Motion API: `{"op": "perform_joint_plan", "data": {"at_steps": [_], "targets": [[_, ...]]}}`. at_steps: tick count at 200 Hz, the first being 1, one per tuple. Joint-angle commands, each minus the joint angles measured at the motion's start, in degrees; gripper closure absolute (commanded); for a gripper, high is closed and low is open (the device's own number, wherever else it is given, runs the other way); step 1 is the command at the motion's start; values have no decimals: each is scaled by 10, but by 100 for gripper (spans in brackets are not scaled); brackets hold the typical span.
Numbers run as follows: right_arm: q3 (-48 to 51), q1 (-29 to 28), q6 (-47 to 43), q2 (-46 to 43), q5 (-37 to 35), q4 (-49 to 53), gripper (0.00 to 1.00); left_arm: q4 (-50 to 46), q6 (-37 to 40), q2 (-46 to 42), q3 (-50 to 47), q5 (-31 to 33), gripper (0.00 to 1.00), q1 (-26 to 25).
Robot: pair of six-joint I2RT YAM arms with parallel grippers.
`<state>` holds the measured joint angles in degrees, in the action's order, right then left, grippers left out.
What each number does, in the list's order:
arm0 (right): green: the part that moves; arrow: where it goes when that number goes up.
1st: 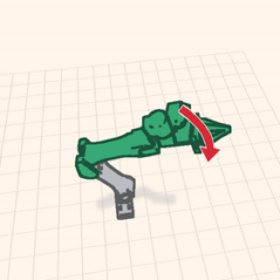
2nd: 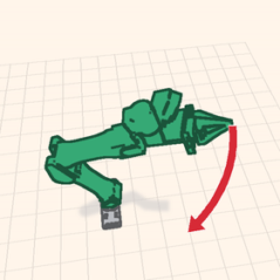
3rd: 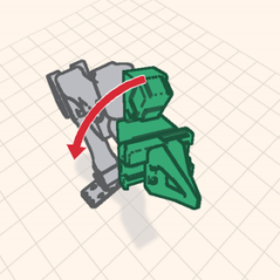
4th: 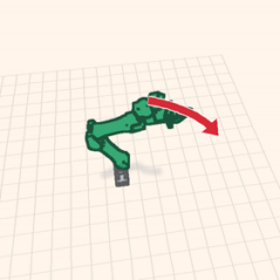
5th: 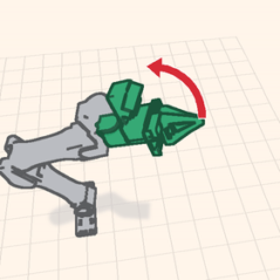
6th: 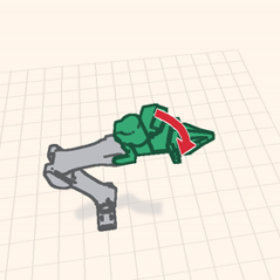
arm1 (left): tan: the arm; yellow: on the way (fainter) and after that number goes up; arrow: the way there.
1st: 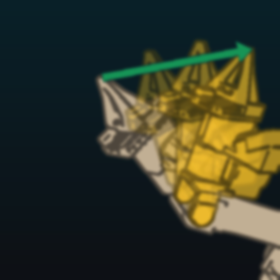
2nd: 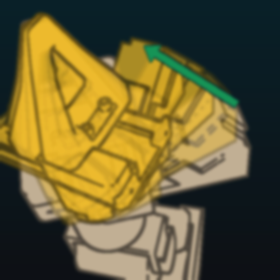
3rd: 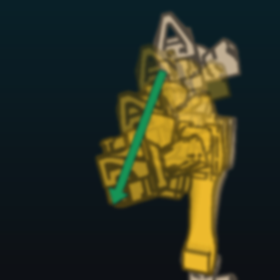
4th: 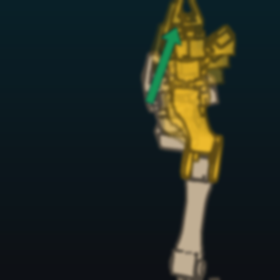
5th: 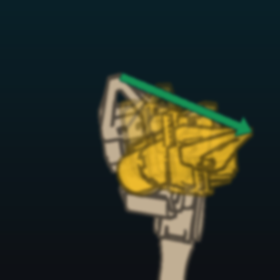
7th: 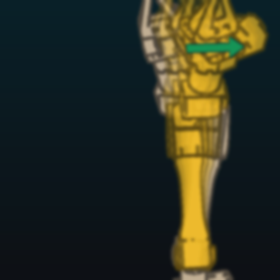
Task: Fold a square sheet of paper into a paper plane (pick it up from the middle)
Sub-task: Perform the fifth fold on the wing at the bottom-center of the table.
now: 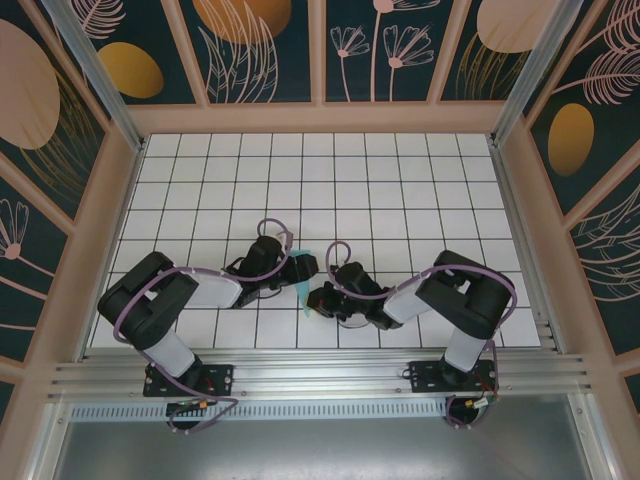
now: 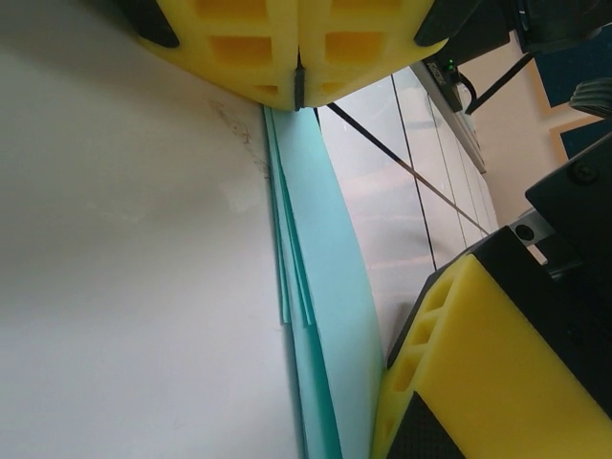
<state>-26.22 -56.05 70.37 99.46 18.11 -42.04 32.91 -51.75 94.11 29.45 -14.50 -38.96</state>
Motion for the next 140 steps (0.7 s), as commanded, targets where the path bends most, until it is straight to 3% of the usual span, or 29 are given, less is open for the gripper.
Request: {"op": "perform_joint_plan", "data": {"at_steps": [1, 36, 56, 140], "targets": [[21, -11, -15, -5, 20, 137, 95, -33, 11, 20, 2, 10, 41, 4], [-37, -11, -42, -100, -36, 204, 93, -9, -59, 12, -30, -5, 41, 4], [-54, -14, -41, -121, -51, 186, 93, 15, -98, 2, -50, -9, 41, 4], [-86, -12, 6, 1, -28, 76, 93, 2, -120, -22, -51, -1, 40, 4]]}}
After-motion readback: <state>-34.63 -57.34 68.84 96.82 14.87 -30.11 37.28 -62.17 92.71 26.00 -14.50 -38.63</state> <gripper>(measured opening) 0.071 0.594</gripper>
